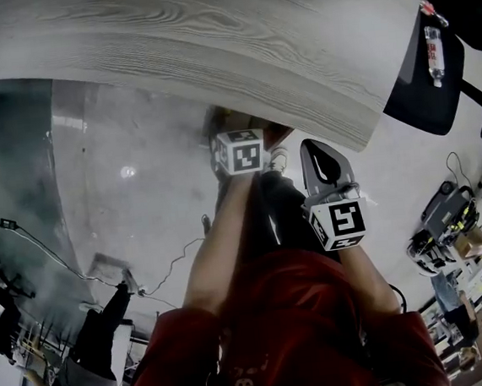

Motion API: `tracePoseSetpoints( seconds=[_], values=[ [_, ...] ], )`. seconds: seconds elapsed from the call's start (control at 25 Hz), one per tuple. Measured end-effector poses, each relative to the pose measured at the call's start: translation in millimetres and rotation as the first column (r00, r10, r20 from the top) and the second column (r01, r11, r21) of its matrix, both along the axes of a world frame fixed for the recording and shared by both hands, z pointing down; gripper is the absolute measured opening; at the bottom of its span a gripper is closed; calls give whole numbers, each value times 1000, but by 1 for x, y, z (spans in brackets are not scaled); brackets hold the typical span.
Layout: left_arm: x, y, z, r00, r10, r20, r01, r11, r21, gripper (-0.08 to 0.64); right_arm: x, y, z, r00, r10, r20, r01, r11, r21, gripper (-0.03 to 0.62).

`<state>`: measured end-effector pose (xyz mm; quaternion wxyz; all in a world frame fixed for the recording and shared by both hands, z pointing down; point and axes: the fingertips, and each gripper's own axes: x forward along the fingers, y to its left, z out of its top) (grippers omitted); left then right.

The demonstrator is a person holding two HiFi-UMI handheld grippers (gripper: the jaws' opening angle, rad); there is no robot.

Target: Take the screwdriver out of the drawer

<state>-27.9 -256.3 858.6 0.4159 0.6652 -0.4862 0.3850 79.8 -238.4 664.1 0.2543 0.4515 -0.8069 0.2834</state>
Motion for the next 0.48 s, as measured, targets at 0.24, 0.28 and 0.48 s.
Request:
tracePoseSetpoints(
  seconds=[0.24,0.28,0.48],
  values=[
    [-4,0,-3,1000,8,-3,-8,1000,7,265,10,-4,2,999,36,3,-36,999,-8,0],
    [-5,0,-3,1000,9,-1,-9,1000,7,234,11,-4,3,999,37,1,-37,999,-7,1],
    [-7,0,-2,1000,9,6,-9,1000,8,221,12,-2,3,999,37,0,-37,999,-7,1]
  ],
)
